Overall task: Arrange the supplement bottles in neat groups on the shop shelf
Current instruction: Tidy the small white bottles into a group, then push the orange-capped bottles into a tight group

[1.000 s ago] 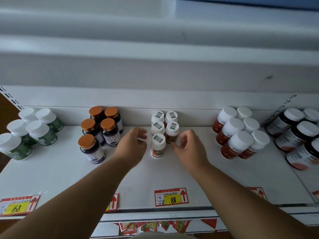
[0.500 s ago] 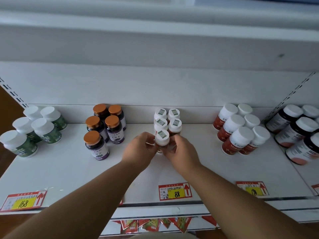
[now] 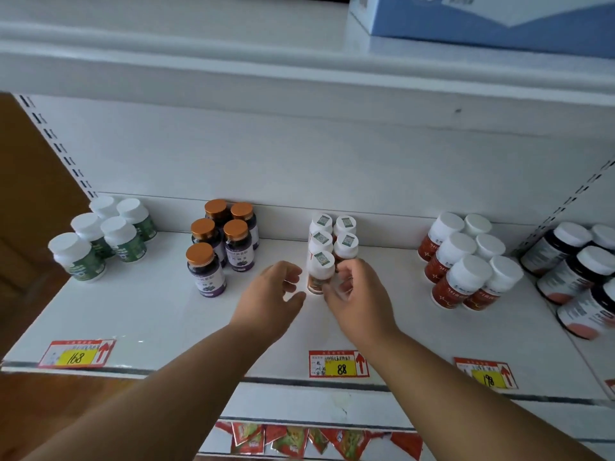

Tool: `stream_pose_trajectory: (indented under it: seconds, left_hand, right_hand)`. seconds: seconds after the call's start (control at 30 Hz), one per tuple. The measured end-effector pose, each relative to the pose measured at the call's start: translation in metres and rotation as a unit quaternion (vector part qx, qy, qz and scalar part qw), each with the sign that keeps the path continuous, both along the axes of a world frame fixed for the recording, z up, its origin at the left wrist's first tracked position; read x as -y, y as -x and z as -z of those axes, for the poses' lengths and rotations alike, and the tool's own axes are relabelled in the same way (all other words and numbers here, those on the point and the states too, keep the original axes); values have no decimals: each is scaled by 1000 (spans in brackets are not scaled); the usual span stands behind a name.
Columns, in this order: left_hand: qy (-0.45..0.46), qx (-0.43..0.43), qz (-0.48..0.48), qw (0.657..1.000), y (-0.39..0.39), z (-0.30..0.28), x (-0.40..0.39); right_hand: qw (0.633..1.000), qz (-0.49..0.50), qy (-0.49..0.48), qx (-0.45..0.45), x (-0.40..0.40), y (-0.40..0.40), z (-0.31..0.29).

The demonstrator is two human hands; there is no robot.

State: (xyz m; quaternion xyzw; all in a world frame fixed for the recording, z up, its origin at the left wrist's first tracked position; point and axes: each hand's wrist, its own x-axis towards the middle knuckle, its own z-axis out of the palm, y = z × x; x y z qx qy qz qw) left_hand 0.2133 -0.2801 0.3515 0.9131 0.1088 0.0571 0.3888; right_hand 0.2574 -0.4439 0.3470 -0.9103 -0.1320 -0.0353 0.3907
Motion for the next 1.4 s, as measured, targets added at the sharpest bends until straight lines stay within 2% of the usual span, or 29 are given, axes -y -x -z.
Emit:
stream_pose_trajectory:
  seconds: [0.43, 0.7, 0.93, 1.03, 1.13, 1.2, 1.3, 1.33, 1.4]
  left_hand:
    - [1, 44, -76, 996, 76, -30, 17]
    - [-8, 101, -89, 991, 87, -43, -54]
    - [5, 91, -14, 996, 71, -37, -142]
    - [79, 78, -24, 994, 58, -33, -168]
    - [251, -2, -78, 965, 31, -23, -186]
    - [369, -78, -81, 922, 5, -12, -194]
    - [446, -124, -76, 883, -28, 5, -199]
    - [455, -120, -75, 879, -36, 9, -199]
    - [449, -119, -60, 884, -45, 12, -196]
  right_hand:
    - [995, -96, -28, -18, 0, 49, -23]
    - [994, -79, -68, -39, -73, 56, -34]
    - [994, -16, -94, -59, -161, 53, -24]
    - [991, 38, -118, -59, -180, 52, -19]
    - [981, 94, -161, -55, -185, 44, -17]
    - [959, 109, -228, -128, -186, 25, -14]
    - [884, 141, -333, -296, -193, -12, -10]
    - [866, 146, -349, -328, -197, -22, -9]
    - [863, 131, -340, -350, -204, -33, -9]
